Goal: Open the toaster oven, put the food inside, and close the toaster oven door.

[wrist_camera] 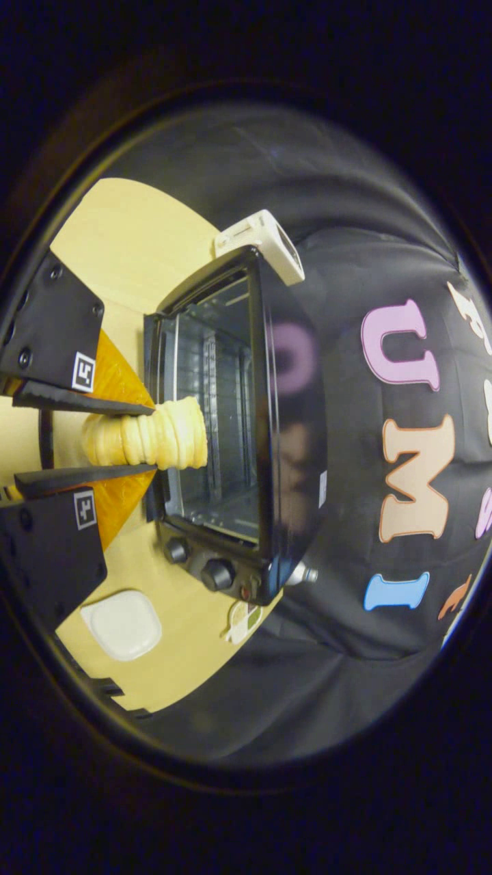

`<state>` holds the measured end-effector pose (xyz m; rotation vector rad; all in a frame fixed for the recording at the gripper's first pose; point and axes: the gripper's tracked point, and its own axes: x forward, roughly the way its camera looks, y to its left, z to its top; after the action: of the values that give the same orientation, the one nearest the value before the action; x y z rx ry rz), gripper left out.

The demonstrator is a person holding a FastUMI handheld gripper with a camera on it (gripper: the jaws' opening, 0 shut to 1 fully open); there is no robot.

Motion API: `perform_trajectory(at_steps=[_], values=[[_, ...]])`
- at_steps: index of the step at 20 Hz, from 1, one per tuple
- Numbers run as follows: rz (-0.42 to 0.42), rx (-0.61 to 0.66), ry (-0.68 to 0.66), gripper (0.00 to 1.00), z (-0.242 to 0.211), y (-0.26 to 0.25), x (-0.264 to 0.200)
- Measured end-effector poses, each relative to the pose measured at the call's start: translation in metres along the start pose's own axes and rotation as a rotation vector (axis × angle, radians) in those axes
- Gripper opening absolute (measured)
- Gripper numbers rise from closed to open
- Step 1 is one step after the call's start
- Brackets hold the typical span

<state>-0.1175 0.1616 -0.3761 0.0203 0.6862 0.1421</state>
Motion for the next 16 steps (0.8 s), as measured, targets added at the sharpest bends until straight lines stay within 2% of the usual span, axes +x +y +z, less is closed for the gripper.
perform_trajectory(at_steps=[10,15,16], values=[[-0.042,0.187,0.023,0.38,0.013,0.024,0.059],[-0.008,0.228,0.003,0.38,0.035,0.028,0.094],[0.007,0.229,-0.008,0.45,0.04,0.031,0.097]])
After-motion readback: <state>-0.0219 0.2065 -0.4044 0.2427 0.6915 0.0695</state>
